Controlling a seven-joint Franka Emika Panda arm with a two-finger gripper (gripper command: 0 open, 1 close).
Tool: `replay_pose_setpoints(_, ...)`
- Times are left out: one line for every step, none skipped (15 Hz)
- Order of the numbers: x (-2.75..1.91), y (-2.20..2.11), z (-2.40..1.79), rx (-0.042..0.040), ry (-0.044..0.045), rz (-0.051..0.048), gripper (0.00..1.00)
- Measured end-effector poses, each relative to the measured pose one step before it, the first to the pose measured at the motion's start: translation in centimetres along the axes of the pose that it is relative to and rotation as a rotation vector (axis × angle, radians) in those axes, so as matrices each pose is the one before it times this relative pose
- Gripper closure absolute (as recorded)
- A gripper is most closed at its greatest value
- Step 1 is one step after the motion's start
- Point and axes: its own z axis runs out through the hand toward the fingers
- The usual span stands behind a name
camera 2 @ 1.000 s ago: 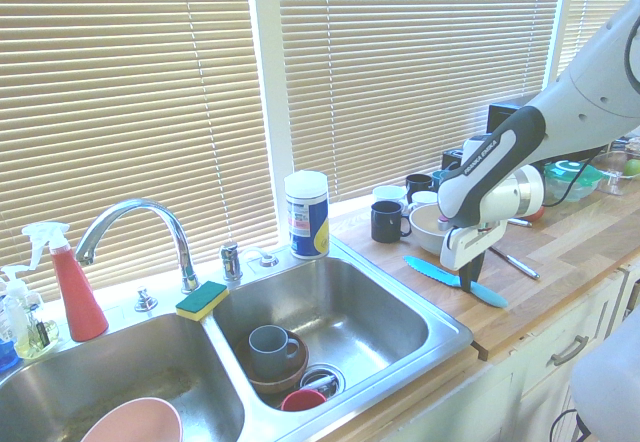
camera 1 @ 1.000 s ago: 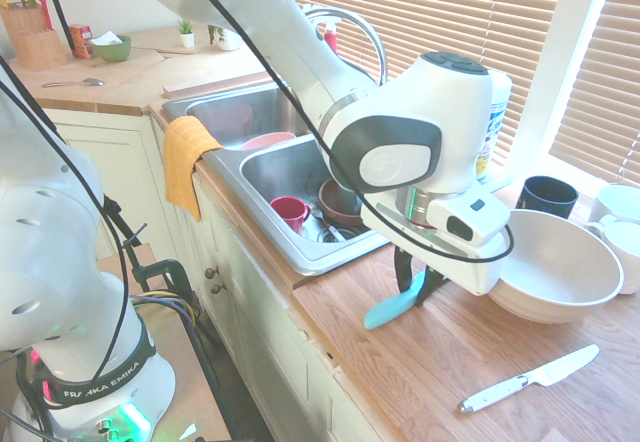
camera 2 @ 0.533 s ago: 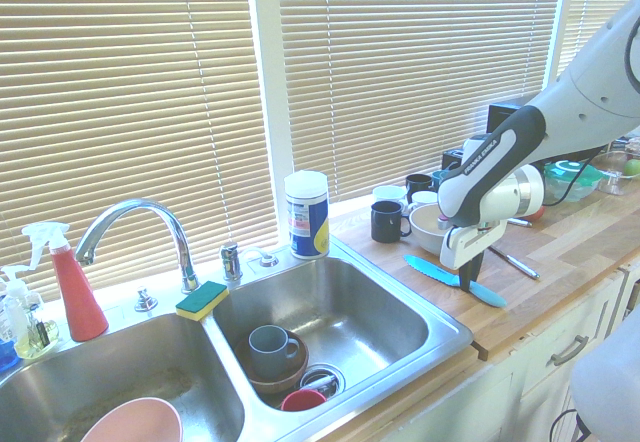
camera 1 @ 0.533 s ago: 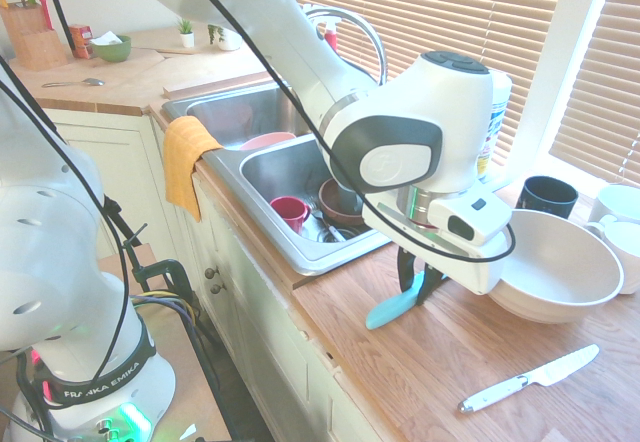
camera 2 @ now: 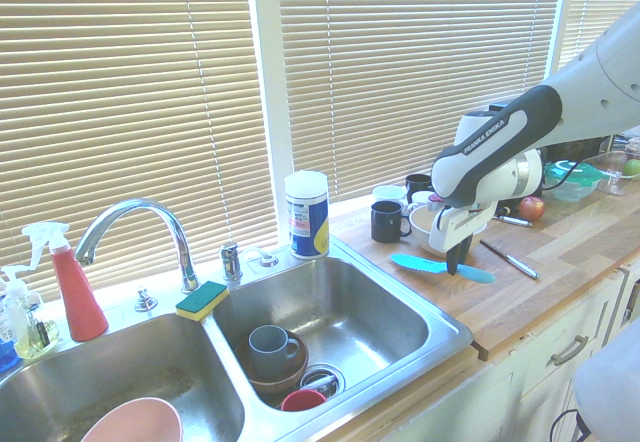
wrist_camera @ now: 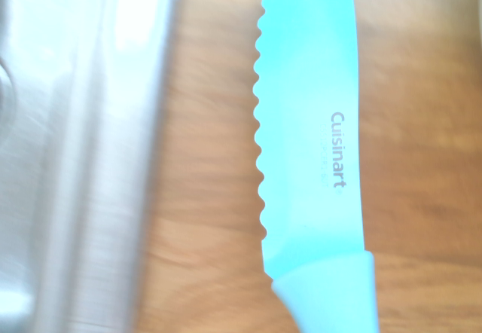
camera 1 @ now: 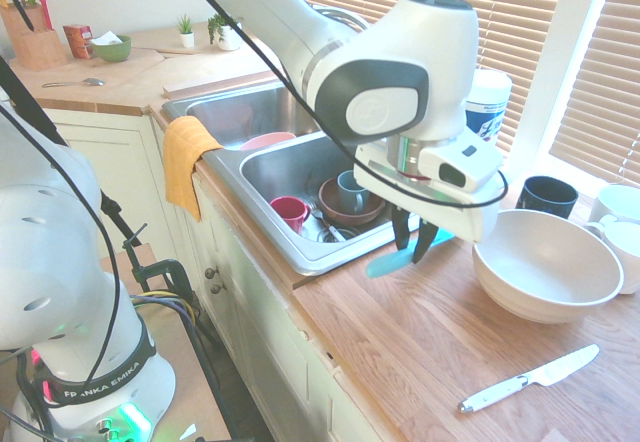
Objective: Put the knife into the sink
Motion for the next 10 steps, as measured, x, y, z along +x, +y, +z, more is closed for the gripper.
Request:
replay_pose_setpoints(-0.033, -0.536, -0.886, 0.00400, 0.00849, -0.00209, 1.00)
replay_pose_setpoints(0.131, -0.421, -0.832, 0.00316, 0.00693, 0.00150, 1.00)
replay_pose_setpoints(0.245, -0.320, -0.790, 0.00332, 0.00677, 0.00243, 1.00)
replay_pose_setpoints(0.278, -0.343, -0.814, 0.00213, 0.00592, 0.00406, 1.00)
replay_pose_setpoints(0.291, -0.445, -1.010, 0.00366, 0.00887, 0.00232, 1.00)
replay_pose_setpoints(0.057, -0.673, -1.028, 0.00550, 0.00404, 0.00078, 1.00)
replay_pose_setpoints(-0.369, -0.915, -0.925, 0.00513, 0.00208, -0.00152, 1.00)
replay_pose_setpoints(-0.730, -1.126, -0.835, 0.00227, 0.00314, -0.00211, 1.00)
replay_pose_setpoints(-0.942, -1.430, -0.765, 0.00158, 0.00367, -0.00161, 1.00)
replay_pose_setpoints(-1.138, -1.778, -0.594, 0.00210, 0.00631, 0.00194, 1.00)
